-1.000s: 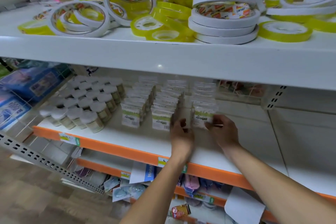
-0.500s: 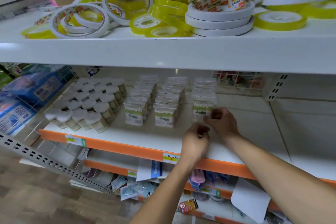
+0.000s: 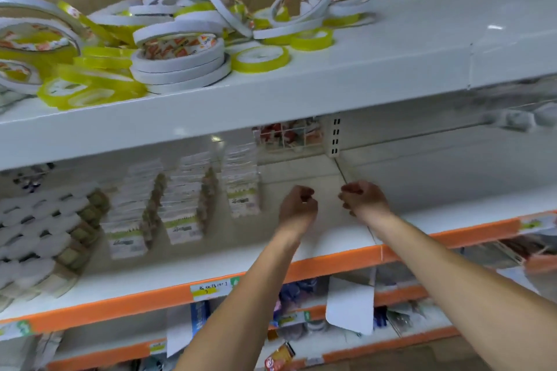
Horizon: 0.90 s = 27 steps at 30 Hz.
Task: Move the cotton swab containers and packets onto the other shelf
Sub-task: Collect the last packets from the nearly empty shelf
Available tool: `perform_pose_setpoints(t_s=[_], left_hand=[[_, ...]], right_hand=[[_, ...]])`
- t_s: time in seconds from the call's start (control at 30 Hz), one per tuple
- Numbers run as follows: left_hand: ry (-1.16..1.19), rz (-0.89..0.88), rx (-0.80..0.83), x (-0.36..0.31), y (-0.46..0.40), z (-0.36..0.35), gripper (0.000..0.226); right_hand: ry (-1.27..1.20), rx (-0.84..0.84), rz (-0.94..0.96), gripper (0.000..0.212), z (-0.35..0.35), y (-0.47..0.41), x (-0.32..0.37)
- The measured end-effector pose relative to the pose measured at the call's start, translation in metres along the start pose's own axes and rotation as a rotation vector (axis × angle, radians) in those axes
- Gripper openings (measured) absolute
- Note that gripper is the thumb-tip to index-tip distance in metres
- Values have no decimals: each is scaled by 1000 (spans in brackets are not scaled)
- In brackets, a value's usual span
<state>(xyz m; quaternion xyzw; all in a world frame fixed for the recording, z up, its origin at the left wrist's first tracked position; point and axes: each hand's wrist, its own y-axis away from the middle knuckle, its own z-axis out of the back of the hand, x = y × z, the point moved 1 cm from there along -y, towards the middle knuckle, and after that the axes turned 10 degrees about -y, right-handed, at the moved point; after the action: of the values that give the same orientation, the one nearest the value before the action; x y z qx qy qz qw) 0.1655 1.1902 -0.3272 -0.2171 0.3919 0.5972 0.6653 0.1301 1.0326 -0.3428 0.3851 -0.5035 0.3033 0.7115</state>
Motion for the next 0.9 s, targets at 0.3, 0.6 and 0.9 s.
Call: perform_pose_setpoints(t_s=[0.3, 0.6, 0.9], left_hand=[[65, -38, 103, -90, 2, -86, 30], [53, -72, 233, -170, 33, -195, 31], [27, -146, 335, -237, 55, -295, 29]], right_hand=[[-82, -126, -74, 9, 147, -2, -7], [-35, -165, -123, 29, 281, 1, -22], [-150, -296, -152, 12, 408, -6, -53]])
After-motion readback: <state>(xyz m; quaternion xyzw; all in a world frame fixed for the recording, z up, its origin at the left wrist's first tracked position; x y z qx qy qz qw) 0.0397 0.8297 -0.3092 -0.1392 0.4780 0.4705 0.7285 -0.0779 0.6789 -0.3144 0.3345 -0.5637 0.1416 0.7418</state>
